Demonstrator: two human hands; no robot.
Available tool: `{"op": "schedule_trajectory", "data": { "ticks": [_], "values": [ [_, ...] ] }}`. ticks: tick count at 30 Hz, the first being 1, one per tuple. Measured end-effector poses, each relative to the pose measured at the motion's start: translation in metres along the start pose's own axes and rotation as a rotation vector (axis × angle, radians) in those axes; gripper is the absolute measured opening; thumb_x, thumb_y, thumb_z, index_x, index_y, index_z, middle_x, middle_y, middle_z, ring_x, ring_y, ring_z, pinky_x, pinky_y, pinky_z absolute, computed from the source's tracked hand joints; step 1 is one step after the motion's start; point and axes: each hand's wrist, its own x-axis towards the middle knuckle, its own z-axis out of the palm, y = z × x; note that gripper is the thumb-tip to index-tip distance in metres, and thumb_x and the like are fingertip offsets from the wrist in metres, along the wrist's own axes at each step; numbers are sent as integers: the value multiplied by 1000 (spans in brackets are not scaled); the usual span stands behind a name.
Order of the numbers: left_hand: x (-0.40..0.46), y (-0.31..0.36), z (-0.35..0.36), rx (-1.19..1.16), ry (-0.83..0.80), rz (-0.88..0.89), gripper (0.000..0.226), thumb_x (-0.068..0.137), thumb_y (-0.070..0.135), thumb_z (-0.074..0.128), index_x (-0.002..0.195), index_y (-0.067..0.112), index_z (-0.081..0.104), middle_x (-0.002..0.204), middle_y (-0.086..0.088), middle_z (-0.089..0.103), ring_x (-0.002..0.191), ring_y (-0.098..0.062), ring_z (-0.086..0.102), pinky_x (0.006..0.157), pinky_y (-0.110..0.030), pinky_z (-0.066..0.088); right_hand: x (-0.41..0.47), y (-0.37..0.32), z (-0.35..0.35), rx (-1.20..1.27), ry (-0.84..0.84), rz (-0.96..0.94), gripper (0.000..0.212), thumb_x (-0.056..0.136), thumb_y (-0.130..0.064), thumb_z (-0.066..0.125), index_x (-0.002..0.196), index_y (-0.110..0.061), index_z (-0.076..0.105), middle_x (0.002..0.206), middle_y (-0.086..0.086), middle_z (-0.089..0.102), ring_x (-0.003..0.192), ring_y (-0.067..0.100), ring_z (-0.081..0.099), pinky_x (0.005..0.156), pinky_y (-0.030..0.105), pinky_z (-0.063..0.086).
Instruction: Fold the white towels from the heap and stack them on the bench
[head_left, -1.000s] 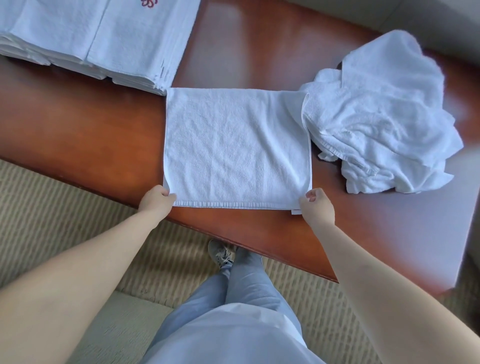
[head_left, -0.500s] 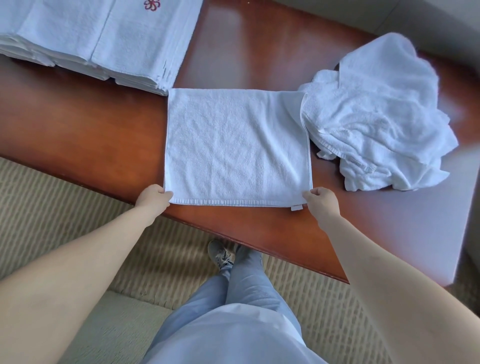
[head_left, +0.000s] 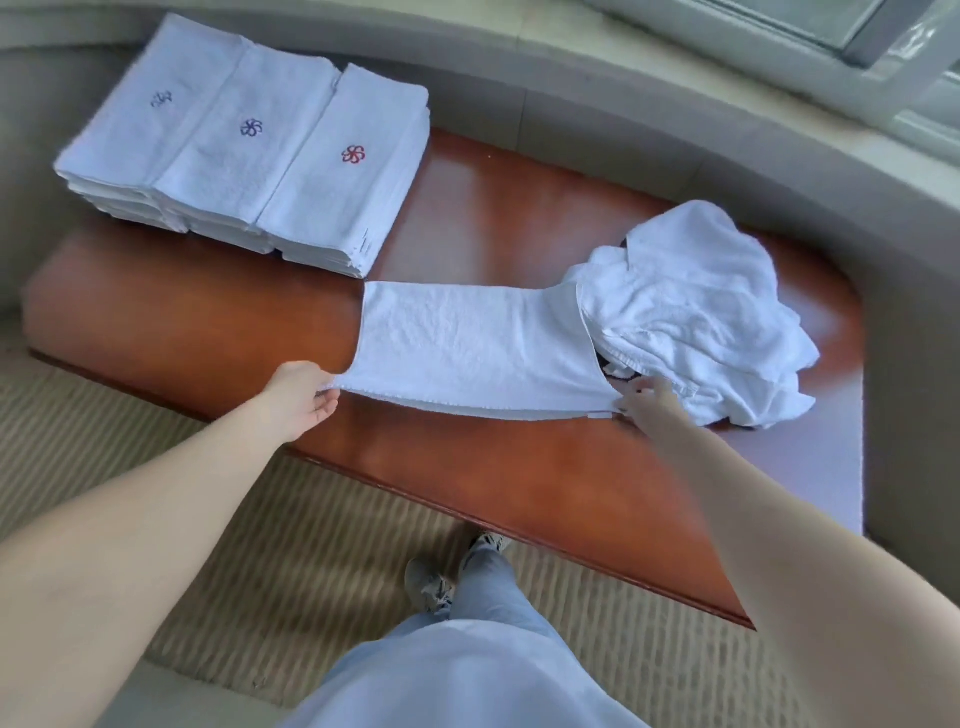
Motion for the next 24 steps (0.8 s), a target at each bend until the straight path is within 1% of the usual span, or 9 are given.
{"op": "schedule_trajectory", "data": {
  "ticks": [3,7,10,13,15,17,20,22,24],
  "values": [
    [-31,60,6,-227,-81,64,20,98,3,53,101,18,64,86,-7,55,66,-12,52,65,-22,50,-18,-61,-14,288,-25,-28,17,94,0,58,93,-18,58,72,6,58,49,12,59,52,23,56],
    [-79,120,5,-276,-191,100,13,91,10,54,86,18,63,68,3,48,49,-4,46,54,-16,45,-58,-121,-38,403,-124,-30,16,95,-13,50,79,-17,51,50,-4,43,36,7,37,40,15,35],
    [-106,143,-6,-201,-202,118,13,91,15,52,86,18,64,59,6,48,47,-4,47,60,-17,42,-85,-145,-55,453,-109,-28,10,87,-18,53,77,-16,56,50,-5,46,36,6,41,42,13,40],
    [-122,160,-12,-220,-201,143,11,90,17,54,84,17,64,57,7,50,47,-3,50,54,-18,45,-105,-169,-60,568,-117,-66,9,86,-16,53,77,-15,54,49,-4,49,36,6,47,41,13,45],
    [-126,168,-9,-265,-195,152,14,93,17,54,79,15,59,60,5,53,55,-5,56,56,-21,49,-110,-182,-57,648,-132,-97,11,94,-15,51,83,-14,54,54,-2,50,43,7,55,51,18,56],
    [-125,174,-3,-287,-199,189,16,98,14,52,82,14,59,72,1,56,75,-12,64,76,-26,56,-109,-188,-53,646,-137,-118,13,102,-15,49,90,-14,54,55,0,52,46,8,61,64,26,59],
    [-123,179,6,-300,-227,254,15,103,12,53,95,14,65,89,-3,60,103,-20,67,102,-32,51,-101,-193,-48,658,-121,-151,15,106,-12,42,99,-16,56,63,2,55,48,9,61,76,27,54],
    [-121,180,11,-321,-237,294,12,103,12,54,99,14,65,94,-4,60,107,-20,66,102,-32,51,-94,-196,-46,709,-110,-178,18,106,-12,41,105,-17,58,74,3,52,63,11,61,89,27,52],
    [-118,180,14,-346,-227,326,12,103,12,54,100,14,66,94,-5,60,101,-19,68,91,-31,55,-88,-196,-46,765,-110,-204,17,105,-13,45,102,-16,61,75,2,52,69,12,60,93,27,51]
  ]
}}
